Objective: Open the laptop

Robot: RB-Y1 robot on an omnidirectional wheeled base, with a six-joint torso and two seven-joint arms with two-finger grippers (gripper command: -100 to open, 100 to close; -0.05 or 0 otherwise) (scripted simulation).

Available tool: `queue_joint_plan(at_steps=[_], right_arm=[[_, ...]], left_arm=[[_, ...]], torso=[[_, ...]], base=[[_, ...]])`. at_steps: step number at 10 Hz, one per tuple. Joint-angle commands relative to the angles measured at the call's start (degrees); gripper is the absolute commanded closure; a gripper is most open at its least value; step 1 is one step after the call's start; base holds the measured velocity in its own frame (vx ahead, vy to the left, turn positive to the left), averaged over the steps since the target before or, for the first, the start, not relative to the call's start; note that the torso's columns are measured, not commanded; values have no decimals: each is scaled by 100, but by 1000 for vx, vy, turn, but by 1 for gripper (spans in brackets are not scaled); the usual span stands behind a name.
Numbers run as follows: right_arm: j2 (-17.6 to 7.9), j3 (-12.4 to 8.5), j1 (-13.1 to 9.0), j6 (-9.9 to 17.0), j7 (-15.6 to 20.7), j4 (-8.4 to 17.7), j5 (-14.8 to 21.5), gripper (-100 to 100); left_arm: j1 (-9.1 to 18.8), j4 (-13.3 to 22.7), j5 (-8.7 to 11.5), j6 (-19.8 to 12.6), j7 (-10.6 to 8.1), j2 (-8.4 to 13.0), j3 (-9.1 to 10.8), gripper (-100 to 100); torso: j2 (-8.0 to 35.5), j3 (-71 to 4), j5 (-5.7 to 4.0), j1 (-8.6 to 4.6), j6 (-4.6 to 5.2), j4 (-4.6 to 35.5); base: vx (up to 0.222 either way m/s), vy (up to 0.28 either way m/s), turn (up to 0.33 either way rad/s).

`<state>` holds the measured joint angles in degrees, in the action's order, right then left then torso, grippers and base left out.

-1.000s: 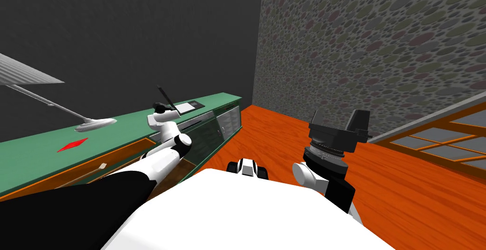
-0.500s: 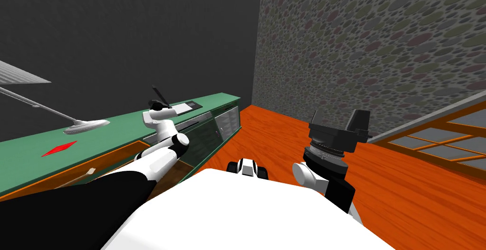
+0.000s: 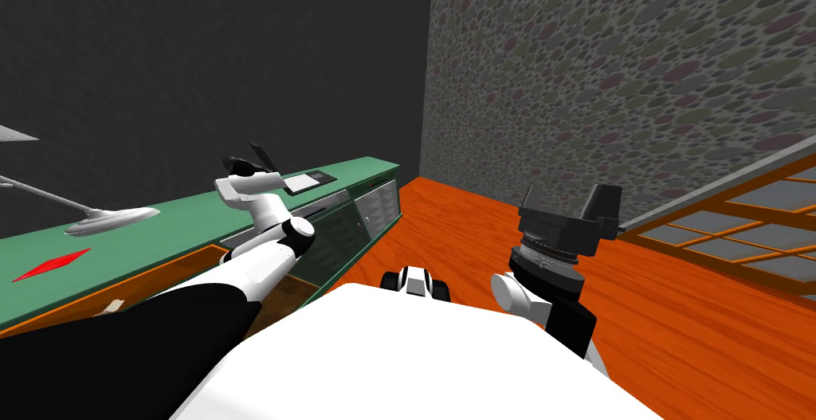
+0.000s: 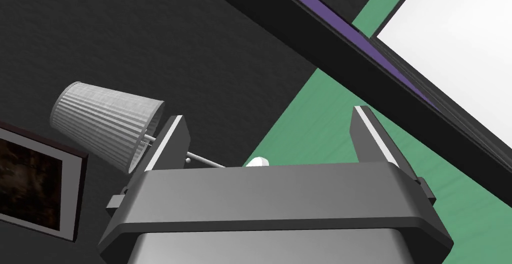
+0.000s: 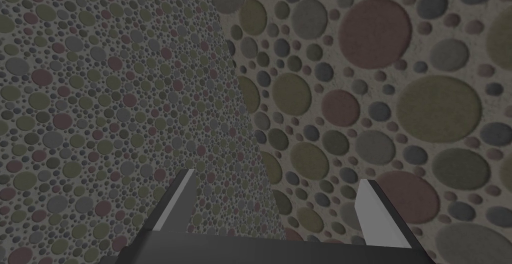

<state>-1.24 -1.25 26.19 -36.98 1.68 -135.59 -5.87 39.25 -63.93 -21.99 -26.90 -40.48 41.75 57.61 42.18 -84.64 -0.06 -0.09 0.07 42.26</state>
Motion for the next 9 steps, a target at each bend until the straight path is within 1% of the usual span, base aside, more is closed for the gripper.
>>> queue_joint_plan(at_steps=[1,2,3,4,5,6,7,9], right_arm=[[0,0,0,0,0,0,0,0],[0,0,0,0,0,0,0,0],[0,0,-1,0,0,0,0,0],[0,0,-1,0,0,0,0,0],[-1,-1,0,0,0,0,0,0],[-1,-1,0,0,0,1,0,0],[-1,-1,-1,0,0,1,0,0],[0,0,0,0,0,0,0,0]], left_arm=[[128,-191,-58,-146,-103,73,132,-100],[201,-264,-85,-215,-153,126,195,-100],[142,-192,-39,-149,-119,122,165,-100],[207,-210,-52,-254,-101,211,153,-100],[151,-217,-14,-205,-108,176,164,-100],[154,-221,-10,-218,-102,184,162,100],[135,-153,-72,-308,69,270,-6,100],[116,-86,-134,-399,241,357,-174,100]], torso=[[14,9,4,5,-4,4],[22,15,8,13,-8,6],[23,16,8,15,-8,6],[21,14,10,19,-8,5],[5,5,14,42,-7,2],[7,5,14,23,-8,0],[15,10,4,0,-7,3],[3,2,0,-7,-5,0]], base=[[38,-36,-29],[30,-33,-37],[13,-16,-7],[49,77,-50],[30,54,-19],[3,8,3],[28,-3,-38],[50,-23,-36]])
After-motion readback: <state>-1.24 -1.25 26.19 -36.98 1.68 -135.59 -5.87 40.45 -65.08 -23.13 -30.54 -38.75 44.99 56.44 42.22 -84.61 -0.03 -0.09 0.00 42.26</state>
